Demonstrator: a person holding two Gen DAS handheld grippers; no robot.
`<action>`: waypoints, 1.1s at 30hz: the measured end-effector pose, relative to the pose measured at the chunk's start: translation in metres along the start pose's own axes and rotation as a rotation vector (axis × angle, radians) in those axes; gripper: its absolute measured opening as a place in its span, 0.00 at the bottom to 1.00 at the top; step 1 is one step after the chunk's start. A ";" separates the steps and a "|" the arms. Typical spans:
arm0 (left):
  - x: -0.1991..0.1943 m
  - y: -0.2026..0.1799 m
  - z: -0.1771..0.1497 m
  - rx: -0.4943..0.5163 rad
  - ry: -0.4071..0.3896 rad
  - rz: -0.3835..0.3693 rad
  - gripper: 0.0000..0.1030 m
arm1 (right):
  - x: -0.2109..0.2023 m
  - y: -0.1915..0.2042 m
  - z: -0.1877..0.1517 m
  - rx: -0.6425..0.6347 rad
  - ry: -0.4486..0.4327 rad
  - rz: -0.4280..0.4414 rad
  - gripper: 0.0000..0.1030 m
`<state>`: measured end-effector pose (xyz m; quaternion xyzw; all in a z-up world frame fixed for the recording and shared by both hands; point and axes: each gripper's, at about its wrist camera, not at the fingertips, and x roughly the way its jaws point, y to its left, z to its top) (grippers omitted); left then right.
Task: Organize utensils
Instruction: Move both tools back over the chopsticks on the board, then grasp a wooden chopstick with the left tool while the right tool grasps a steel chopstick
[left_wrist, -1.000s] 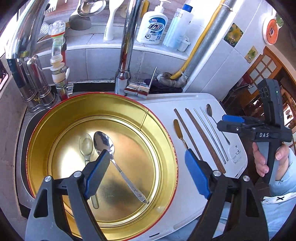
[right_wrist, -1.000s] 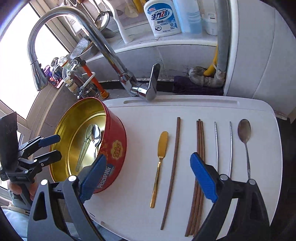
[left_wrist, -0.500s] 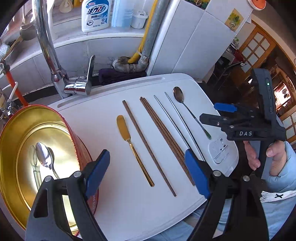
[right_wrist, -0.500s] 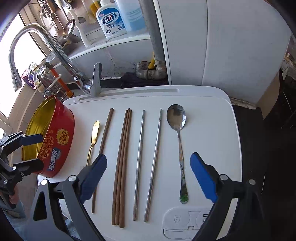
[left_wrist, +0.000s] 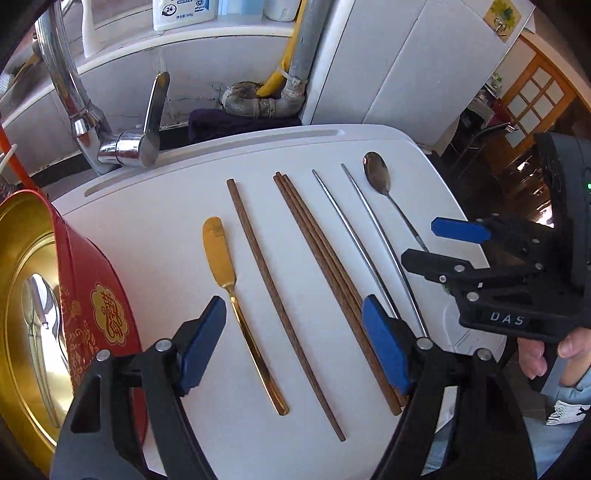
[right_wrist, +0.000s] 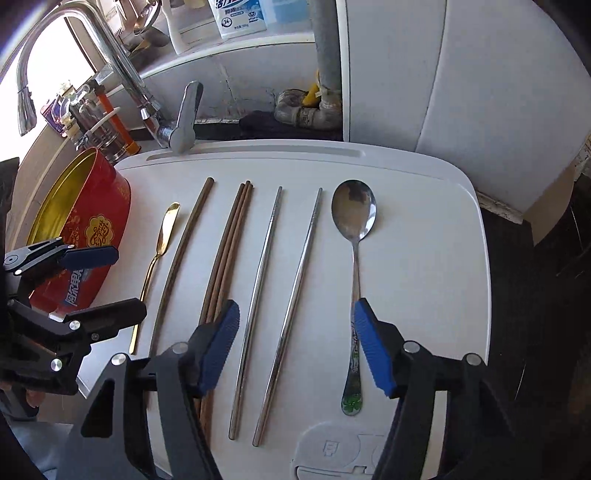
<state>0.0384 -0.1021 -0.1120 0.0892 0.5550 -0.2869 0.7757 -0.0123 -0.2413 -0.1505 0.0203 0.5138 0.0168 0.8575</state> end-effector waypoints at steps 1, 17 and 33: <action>0.002 0.000 0.000 0.007 0.008 0.005 0.52 | 0.002 0.002 0.000 -0.005 0.000 -0.006 0.56; 0.036 0.004 -0.004 -0.082 0.052 0.049 0.29 | 0.029 0.007 0.002 0.017 0.023 -0.113 0.28; 0.008 0.013 -0.012 -0.179 -0.015 -0.033 0.05 | -0.013 0.018 -0.005 0.037 -0.068 -0.049 0.06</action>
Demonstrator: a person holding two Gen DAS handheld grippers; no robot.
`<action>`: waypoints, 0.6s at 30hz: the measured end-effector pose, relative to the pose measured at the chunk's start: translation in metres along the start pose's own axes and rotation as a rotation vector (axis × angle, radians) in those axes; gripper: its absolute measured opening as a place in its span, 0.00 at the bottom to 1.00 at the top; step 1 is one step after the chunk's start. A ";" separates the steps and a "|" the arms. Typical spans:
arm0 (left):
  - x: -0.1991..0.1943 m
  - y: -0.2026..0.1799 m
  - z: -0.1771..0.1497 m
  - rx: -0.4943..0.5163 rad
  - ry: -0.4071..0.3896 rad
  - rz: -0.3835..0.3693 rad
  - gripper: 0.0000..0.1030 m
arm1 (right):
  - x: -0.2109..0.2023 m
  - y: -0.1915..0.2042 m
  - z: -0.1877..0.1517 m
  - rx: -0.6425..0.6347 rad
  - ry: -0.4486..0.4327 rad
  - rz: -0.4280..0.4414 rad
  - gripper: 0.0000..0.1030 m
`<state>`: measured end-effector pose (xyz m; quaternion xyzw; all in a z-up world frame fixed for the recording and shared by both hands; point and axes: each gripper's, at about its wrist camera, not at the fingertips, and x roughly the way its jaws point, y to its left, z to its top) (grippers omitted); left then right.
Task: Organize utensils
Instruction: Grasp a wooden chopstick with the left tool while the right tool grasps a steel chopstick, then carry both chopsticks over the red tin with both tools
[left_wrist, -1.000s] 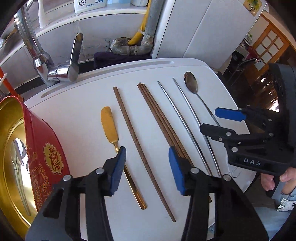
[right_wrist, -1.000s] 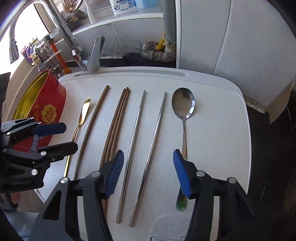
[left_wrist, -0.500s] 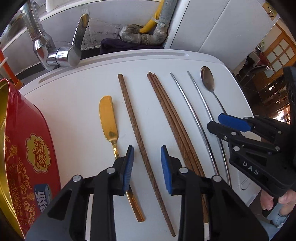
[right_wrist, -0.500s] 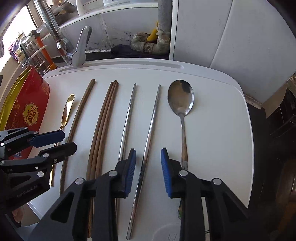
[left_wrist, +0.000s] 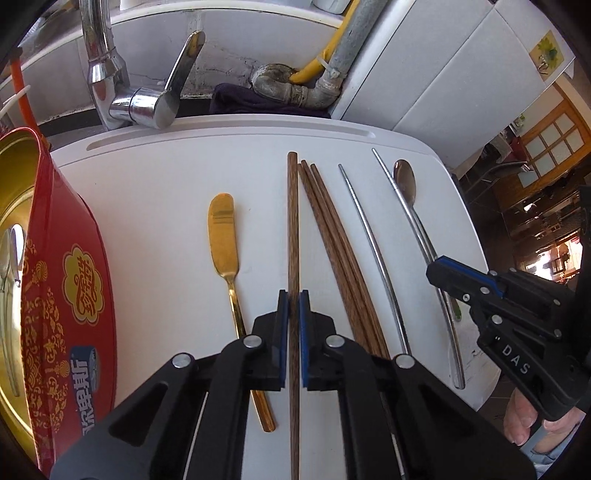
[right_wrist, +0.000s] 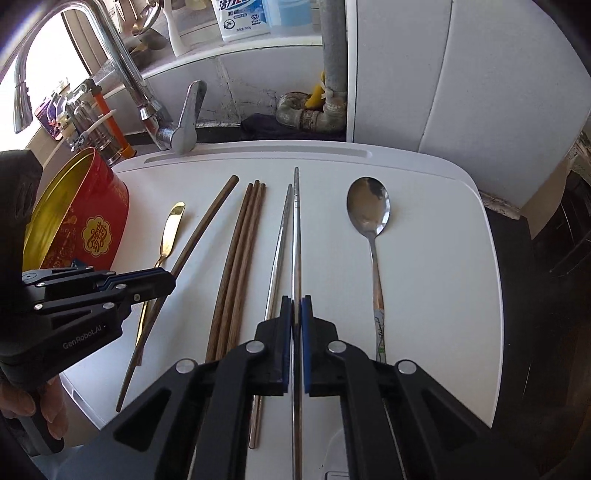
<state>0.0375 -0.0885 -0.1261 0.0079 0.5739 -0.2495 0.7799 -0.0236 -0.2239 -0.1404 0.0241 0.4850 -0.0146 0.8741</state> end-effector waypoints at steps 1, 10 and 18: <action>-0.006 -0.001 0.000 0.003 -0.012 -0.005 0.05 | -0.004 0.002 0.001 -0.003 -0.007 0.003 0.06; -0.057 0.008 0.005 0.002 -0.110 -0.037 0.05 | -0.030 0.033 0.021 -0.074 -0.052 0.057 0.06; -0.100 0.054 -0.002 -0.075 -0.194 -0.009 0.05 | -0.038 0.086 0.046 -0.171 -0.076 0.113 0.06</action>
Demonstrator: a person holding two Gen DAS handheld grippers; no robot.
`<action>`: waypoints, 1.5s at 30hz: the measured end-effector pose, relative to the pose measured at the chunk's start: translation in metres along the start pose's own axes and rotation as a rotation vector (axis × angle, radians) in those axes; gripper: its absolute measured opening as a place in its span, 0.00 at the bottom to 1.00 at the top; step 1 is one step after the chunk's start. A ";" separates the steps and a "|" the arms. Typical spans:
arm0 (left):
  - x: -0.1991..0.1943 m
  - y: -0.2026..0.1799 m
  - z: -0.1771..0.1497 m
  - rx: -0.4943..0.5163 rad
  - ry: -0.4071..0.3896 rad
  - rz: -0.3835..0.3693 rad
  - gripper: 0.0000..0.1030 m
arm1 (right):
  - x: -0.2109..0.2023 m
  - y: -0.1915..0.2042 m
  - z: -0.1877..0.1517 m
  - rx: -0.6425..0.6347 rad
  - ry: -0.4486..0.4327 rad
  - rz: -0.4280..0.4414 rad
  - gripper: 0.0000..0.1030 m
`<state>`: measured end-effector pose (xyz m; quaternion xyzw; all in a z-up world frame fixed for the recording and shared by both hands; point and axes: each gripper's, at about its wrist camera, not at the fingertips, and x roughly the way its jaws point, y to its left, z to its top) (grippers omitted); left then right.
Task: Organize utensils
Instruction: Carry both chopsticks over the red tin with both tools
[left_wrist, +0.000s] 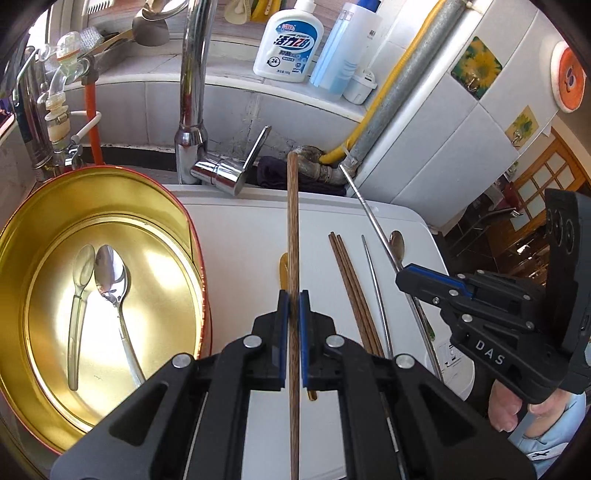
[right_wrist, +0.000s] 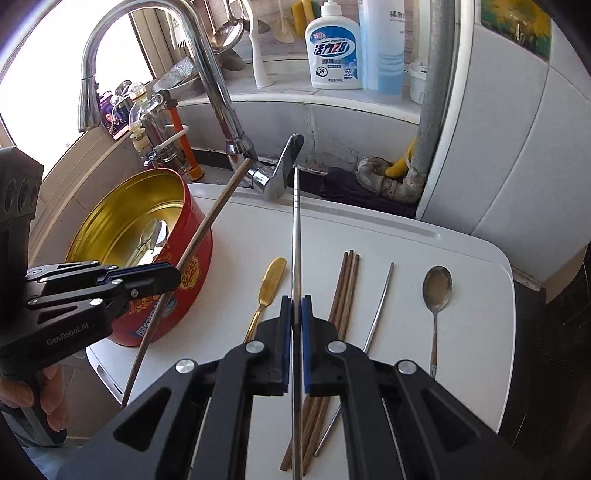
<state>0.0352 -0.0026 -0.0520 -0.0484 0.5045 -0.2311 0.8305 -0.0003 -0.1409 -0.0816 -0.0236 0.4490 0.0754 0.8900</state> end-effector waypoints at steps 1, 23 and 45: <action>-0.005 0.007 0.000 -0.011 -0.009 0.005 0.05 | 0.001 0.007 0.004 -0.014 -0.003 0.007 0.06; -0.073 0.152 0.028 -0.139 -0.124 0.165 0.05 | 0.055 0.149 0.089 -0.137 0.037 0.190 0.06; -0.020 0.185 0.014 -0.078 0.029 0.110 0.05 | 0.127 0.167 0.084 -0.026 0.186 0.174 0.06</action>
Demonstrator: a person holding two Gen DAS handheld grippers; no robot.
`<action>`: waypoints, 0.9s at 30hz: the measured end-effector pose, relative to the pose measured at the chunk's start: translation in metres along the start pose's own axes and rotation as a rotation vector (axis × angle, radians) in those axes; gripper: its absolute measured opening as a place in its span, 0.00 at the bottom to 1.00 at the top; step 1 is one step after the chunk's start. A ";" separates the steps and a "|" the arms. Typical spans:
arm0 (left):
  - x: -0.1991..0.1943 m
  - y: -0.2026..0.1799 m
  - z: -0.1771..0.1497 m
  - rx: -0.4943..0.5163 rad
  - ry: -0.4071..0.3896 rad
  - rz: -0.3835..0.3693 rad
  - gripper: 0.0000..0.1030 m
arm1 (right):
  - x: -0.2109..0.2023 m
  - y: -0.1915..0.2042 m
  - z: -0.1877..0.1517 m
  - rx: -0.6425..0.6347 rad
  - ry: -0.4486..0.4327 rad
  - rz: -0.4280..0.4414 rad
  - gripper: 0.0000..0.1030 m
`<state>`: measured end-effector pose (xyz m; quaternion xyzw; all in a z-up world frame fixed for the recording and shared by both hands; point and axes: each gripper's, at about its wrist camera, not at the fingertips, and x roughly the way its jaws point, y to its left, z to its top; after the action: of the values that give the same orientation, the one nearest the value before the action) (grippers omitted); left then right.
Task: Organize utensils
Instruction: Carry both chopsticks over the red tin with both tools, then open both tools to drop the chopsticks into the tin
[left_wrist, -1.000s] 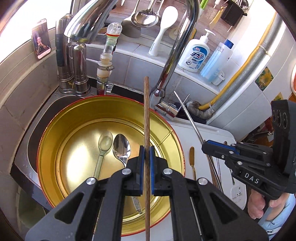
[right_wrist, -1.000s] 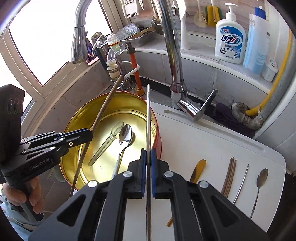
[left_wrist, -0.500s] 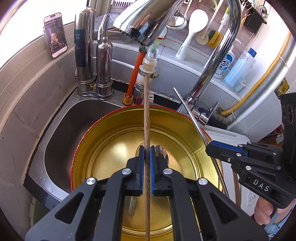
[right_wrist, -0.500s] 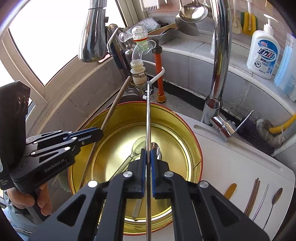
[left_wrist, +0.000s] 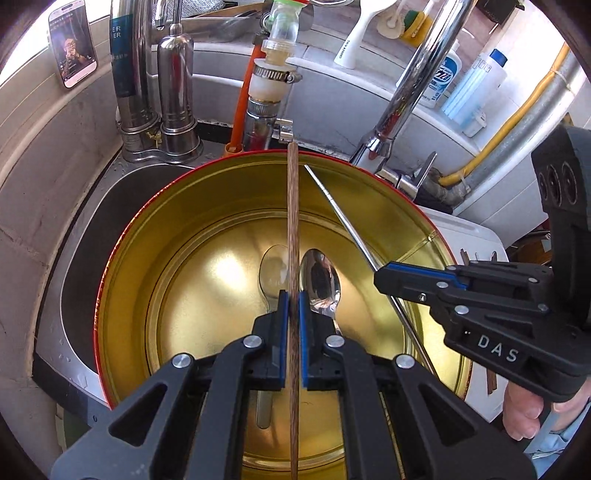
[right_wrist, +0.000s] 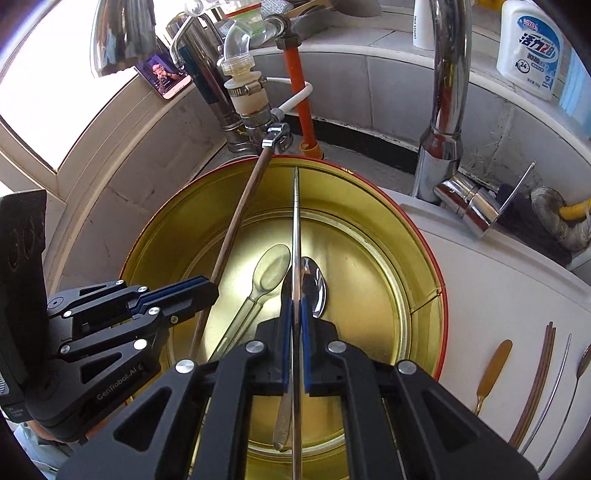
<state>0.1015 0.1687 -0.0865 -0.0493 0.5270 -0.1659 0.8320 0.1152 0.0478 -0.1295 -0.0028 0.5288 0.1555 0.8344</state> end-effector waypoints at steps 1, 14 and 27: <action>0.001 0.000 -0.001 0.003 0.003 -0.003 0.05 | 0.001 0.001 -0.001 -0.002 0.003 -0.001 0.06; 0.015 0.010 -0.006 0.011 0.065 0.051 0.06 | 0.022 0.004 -0.009 -0.015 0.051 -0.029 0.06; -0.043 0.026 -0.015 -0.036 -0.095 0.144 0.72 | -0.040 -0.011 -0.032 -0.009 -0.157 -0.097 0.85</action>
<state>0.0772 0.2081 -0.0630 -0.0342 0.4919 -0.0935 0.8649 0.0742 0.0216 -0.1097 -0.0202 0.4601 0.1169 0.8799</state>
